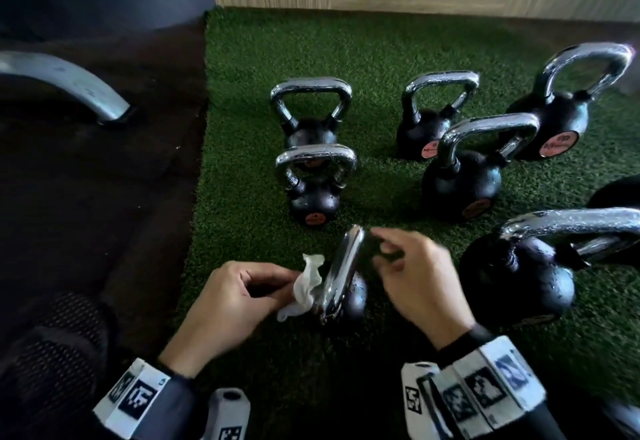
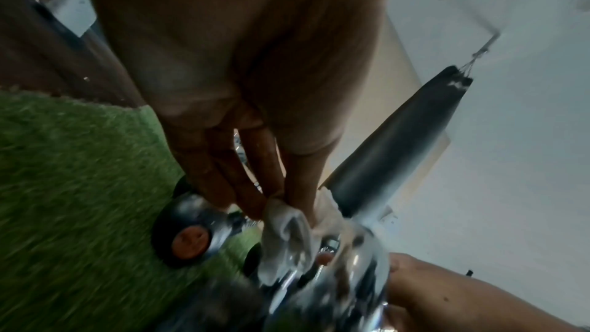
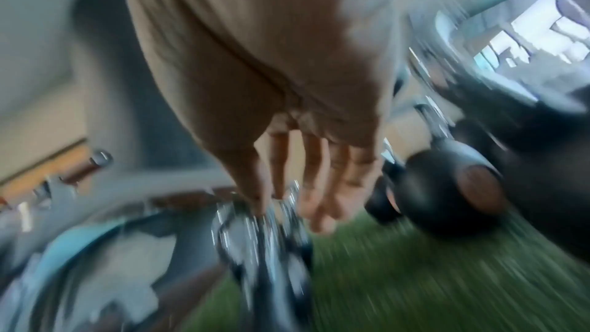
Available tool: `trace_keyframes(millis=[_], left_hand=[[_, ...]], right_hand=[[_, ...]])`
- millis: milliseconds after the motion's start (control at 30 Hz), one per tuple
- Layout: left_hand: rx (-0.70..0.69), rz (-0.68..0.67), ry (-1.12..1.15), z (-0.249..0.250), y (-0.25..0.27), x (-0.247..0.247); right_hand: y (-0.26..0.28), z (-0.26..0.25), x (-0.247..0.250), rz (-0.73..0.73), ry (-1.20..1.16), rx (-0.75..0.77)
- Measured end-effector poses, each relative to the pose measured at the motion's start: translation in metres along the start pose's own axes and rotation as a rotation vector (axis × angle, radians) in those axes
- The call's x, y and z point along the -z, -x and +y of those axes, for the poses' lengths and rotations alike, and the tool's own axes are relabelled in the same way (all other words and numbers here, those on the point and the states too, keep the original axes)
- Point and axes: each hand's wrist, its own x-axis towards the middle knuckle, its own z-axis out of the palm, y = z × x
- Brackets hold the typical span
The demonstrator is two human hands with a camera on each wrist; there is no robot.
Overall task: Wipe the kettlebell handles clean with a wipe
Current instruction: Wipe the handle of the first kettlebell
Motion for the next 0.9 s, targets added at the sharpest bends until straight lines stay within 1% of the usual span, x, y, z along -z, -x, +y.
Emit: trace_keyframes(millis=[33, 67, 100, 133, 200, 233, 267, 333, 433, 533, 600, 667, 700, 733, 767, 833, 900], left_hand=[[-0.022, -0.01, 0.036, 0.007, 0.0, 0.005], [-0.043, -0.017, 0.087, 0.014, -0.001, 0.01], [-0.057, -0.019, 0.141, 0.021, -0.002, 0.014], [-0.066, -0.019, 0.19, 0.026, -0.003, 0.017], [-0.073, -0.008, 0.265, 0.034, -0.006, 0.019], [-0.064, 0.005, 0.302, 0.037, -0.008, 0.018], [-0.036, 0.017, 0.346, 0.04, -0.01, 0.016], [0.048, 0.029, 0.457, 0.045, -0.013, 0.012], [0.142, 0.071, 0.61, 0.052, -0.019, 0.003], [0.175, 0.096, 0.726, 0.054, -0.022, -0.003], [0.181, 0.105, 0.758, 0.052, -0.024, -0.006], [0.167, 0.114, 0.696, 0.044, -0.026, -0.007], [0.146, 0.118, 0.584, 0.036, -0.028, -0.006], [0.115, 0.101, 0.412, 0.026, -0.03, -0.004], [0.082, 0.036, 0.215, 0.014, -0.033, -0.001], [0.055, -0.194, -0.122, -0.009, -0.04, 0.0], [0.009, -0.396, -0.355, -0.027, -0.048, -0.009]], right_hand=[[-0.002, -0.01, 0.011, 0.054, -0.069, 0.094], [-0.003, -0.02, 0.022, 0.043, -0.147, 0.181], [-0.004, -0.03, 0.03, -0.026, -0.222, 0.266], [-0.003, -0.04, 0.036, -0.128, -0.278, 0.338], [-0.002, -0.054, 0.042, -0.316, -0.316, 0.414], [-0.001, -0.057, 0.042, -0.359, -0.323, 0.425], [0.0, -0.058, 0.041, -0.367, -0.334, 0.426], [0.001, -0.061, 0.035, -0.323, -0.378, 0.422], [0.003, -0.061, 0.028, -0.202, -0.449, 0.408], [0.003, -0.058, 0.023, -0.127, -0.458, 0.37], [0.002, -0.054, 0.021, -0.093, -0.453, 0.333], [0.0, -0.046, 0.021, -0.015, -0.416, 0.276], [-0.002, -0.04, 0.022, 0.044, -0.389, 0.224], [-0.004, -0.032, 0.022, 0.102, -0.364, 0.156], [-0.005, -0.024, 0.022, 0.148, -0.346, 0.081], [-0.007, -0.007, 0.019, 0.188, -0.301, -0.046], [-0.008, 0.006, 0.007, 0.178, -0.242, -0.128]])
